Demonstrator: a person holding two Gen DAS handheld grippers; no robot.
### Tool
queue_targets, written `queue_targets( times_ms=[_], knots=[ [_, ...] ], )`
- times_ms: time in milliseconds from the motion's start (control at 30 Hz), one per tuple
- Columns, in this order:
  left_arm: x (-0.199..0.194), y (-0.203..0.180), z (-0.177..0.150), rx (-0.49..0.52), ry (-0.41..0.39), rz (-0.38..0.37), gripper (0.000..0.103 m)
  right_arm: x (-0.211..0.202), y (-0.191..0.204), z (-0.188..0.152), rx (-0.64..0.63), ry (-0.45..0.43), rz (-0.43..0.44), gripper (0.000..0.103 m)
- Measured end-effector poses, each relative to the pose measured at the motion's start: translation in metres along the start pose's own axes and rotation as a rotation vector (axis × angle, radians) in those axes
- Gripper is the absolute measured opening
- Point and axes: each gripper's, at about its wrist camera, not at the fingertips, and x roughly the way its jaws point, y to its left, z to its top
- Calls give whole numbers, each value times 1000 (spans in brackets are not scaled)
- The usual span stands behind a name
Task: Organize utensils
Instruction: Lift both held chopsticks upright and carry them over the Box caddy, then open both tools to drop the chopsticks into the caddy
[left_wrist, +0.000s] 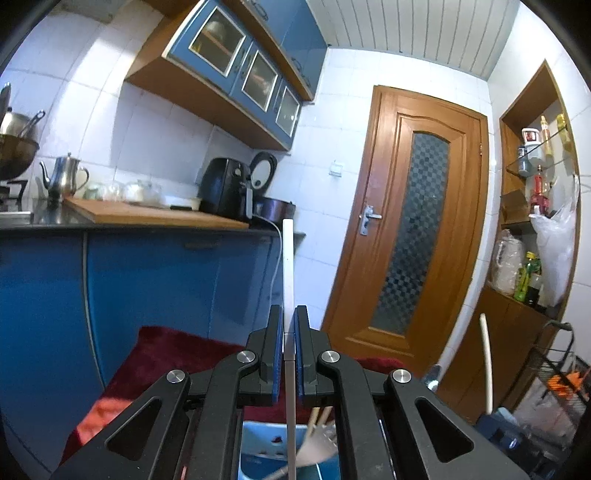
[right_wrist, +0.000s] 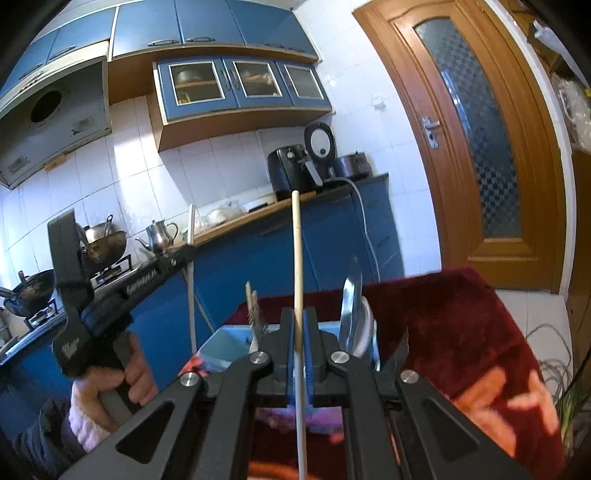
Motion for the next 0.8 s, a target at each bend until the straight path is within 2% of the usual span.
queue_targets(
  times_ms=[200, 300, 467, 567, 700, 800],
  knots=[
    [13, 1, -20, 14, -29, 44, 6, 28, -2, 7, -49, -61, -52, 6],
    [18, 3, -29, 26, -36, 65, 6, 41, -1, 9, -58, -78, -46, 6],
    [18, 4, -36, 36, -60, 81, 6, 56, 5, 3, -140, -139, -80, 6],
    [17, 1, -39, 56, -74, 85, 6, 64, -1, 2, -133, -145, -86, 6],
    [19, 0, -45, 61, -56, 78, 6, 70, -14, -3, -84, -119, -90, 6],
    [20, 0, -47, 60, -42, 61, 6, 68, -15, -5, -92, -111, -96, 6]
  ],
)
